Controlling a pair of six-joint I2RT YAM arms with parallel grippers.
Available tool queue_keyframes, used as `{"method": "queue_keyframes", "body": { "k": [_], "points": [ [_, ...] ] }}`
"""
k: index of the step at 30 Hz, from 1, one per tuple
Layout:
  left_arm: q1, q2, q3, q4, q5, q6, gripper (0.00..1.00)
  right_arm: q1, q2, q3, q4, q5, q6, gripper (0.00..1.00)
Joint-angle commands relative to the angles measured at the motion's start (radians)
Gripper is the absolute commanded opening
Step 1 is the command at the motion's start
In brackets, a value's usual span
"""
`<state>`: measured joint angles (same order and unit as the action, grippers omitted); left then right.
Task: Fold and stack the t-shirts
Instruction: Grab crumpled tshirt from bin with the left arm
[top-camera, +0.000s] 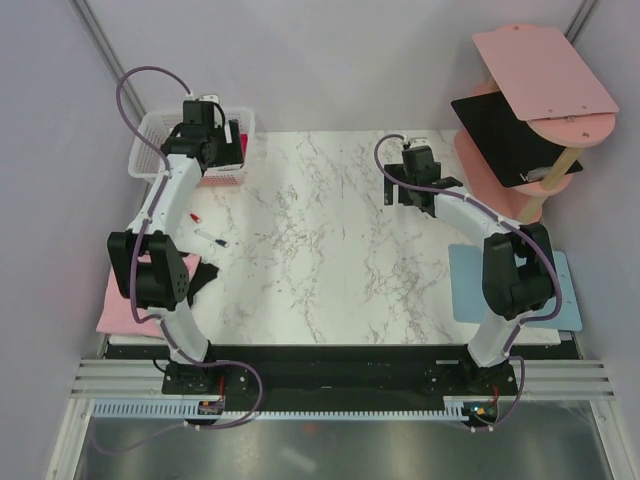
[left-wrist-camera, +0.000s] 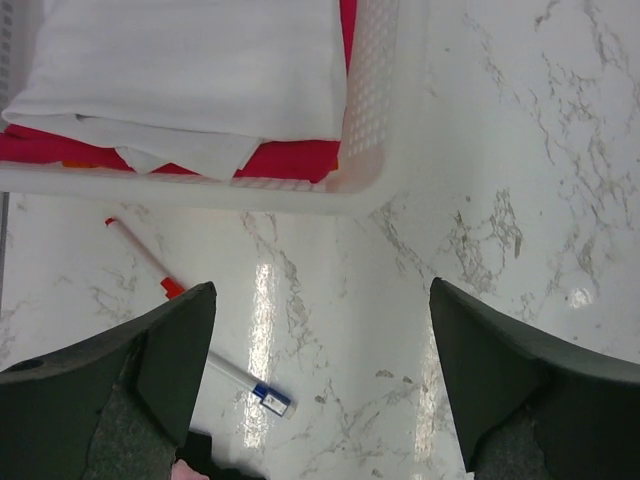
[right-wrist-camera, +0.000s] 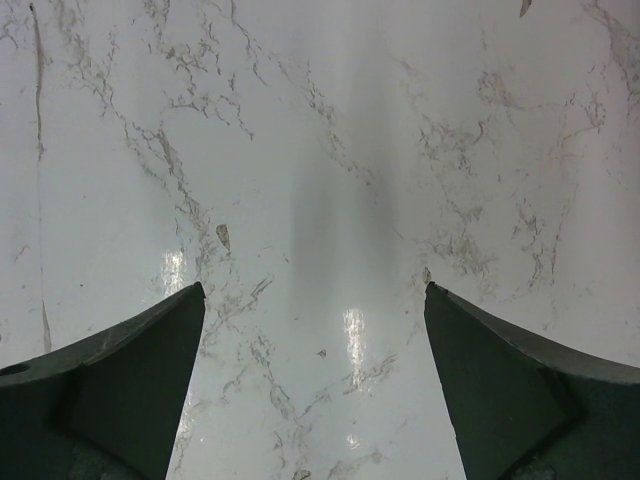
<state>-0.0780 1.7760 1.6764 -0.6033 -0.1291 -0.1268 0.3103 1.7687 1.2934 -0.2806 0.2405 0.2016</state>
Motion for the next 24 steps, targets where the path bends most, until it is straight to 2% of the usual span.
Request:
{"method": "queue_keyframes", "body": {
  "k": [1, 6, 11, 17, 24],
  "points": [
    [0.018, 0.147, 0.163, -0.01, -0.125, -0.008, 0.93, 0.0, 0.029, 0.02, 0.029, -0.018, -0.002, 0.98],
    [0.049, 0.347, 0.389, -0.064, -0.168, -0.017, 0.91, -0.002, 0.04, -0.003, 0.043, -0.009, -0.011, 0.98],
    [0.107, 0.526, 0.581, -0.075, -0.124, -0.051, 0.91, 0.0, 0.058, -0.005, 0.046, -0.021, -0.008, 0.98],
    [0.138, 0.666, 0.716, -0.069, -0.069, -0.092, 0.9, 0.0, 0.09, 0.003, 0.047, -0.043, -0.001, 0.98],
    [0.144, 0.752, 0.783, -0.053, -0.003, -0.106, 0.89, 0.0, 0.129, 0.029, 0.047, -0.05, 0.005, 0.98]
  ]
}}
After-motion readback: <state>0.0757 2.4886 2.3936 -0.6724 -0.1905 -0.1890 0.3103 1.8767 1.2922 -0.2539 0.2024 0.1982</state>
